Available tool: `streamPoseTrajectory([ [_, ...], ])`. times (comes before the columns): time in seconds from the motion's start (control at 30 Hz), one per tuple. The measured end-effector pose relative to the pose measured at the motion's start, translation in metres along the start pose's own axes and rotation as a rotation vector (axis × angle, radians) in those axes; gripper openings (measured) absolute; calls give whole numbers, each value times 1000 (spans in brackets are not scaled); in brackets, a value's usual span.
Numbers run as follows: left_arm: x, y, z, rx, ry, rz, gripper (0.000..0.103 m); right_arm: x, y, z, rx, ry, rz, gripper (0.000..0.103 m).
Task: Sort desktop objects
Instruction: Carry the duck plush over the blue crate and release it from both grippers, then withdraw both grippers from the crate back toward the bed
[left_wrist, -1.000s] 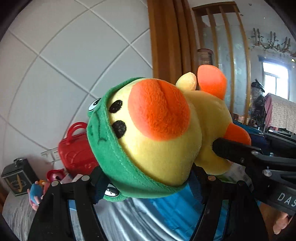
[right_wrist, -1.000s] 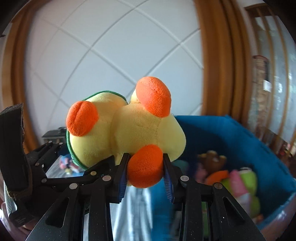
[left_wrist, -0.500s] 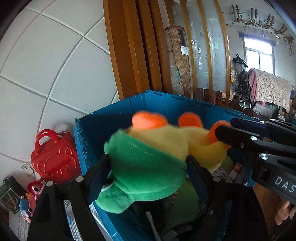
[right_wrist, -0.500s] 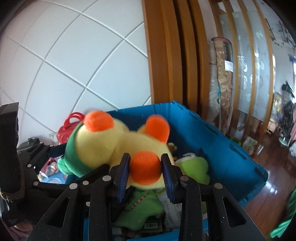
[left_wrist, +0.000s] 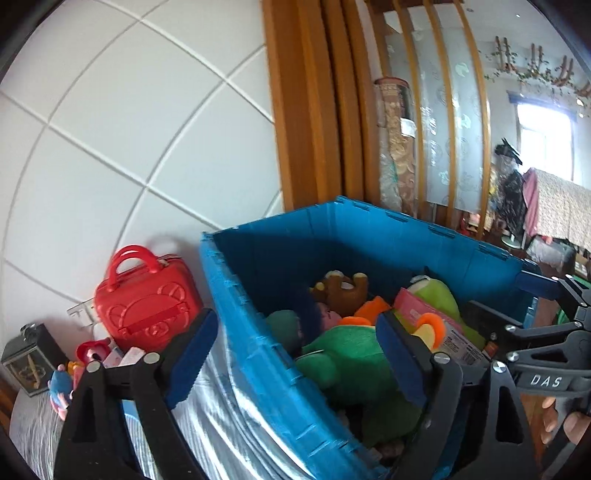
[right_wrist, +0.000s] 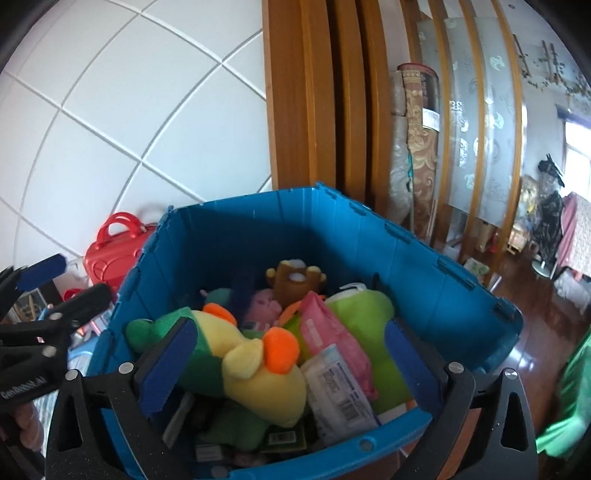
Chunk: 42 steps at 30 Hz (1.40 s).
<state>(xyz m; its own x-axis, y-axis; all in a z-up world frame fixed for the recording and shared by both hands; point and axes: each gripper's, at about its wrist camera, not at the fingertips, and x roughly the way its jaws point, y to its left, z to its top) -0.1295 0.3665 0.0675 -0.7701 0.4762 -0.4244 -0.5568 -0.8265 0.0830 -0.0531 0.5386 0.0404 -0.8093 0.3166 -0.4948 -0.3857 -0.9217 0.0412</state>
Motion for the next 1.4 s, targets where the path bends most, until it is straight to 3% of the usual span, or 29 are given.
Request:
streamPoseTrajectory([
  [0.1, -20, 26, -12, -35, -29, 55, 97, -5, 10, -2, -7, -15, -5, 103],
  [0.3, -58, 93, -52, -120, -46, 205, 99, -28, 57, -2, -47, -75, 61, 103],
  [0.57, -97, 204, -116, -263, 14, 340, 99, -50, 163, -1, -136, -135, 270, 103],
  [0.83, -119, 306, -191, -321, 169, 508, 99, -22, 265, -20, -245, -15, 393, 103],
  [1.07, -120, 382, -251, -435, 268, 611, 99, 33, 317, -45, -278, 130, 413, 103],
  [1.23, -93, 413, -271, -484, 320, 633, 99, 80, 337, -52, -283, 195, 401, 103],
  [1.4, -37, 428, -272, -457, 348, 597, 99, 135, 353, -58, -276, 268, 377, 103],
])
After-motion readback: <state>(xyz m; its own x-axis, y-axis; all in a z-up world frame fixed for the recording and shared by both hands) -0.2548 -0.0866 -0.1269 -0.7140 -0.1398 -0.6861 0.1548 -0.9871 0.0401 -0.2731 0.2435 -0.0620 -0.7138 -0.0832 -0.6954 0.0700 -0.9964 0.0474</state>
